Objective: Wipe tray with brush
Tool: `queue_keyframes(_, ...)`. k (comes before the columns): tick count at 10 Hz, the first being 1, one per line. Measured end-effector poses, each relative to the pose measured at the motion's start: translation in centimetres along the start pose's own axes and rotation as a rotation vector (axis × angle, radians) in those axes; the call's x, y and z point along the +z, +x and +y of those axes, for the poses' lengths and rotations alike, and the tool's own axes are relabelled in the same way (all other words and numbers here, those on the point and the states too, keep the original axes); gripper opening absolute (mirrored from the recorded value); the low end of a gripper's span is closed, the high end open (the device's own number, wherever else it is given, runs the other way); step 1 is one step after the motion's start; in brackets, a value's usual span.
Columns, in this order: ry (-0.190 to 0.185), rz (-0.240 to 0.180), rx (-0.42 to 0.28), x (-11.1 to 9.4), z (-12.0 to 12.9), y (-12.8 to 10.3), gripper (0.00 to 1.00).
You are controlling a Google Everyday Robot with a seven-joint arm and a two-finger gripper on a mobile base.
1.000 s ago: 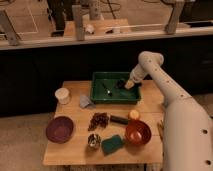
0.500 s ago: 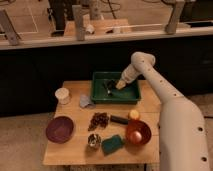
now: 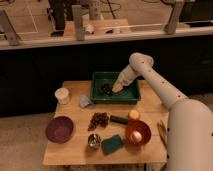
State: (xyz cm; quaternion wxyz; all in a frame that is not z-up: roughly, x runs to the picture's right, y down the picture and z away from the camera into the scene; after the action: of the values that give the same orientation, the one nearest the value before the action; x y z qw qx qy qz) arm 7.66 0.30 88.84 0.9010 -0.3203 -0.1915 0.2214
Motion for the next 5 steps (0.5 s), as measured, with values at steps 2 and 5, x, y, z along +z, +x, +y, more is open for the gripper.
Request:
queue_keyframes(2, -0.019, 0.032, -0.018, -0.7, 1.9, 1.7, 0.05)
queue_keyframes(5, -0.017, 0.082, -0.01, -1.9, 2.6, 4.5, 0.05)
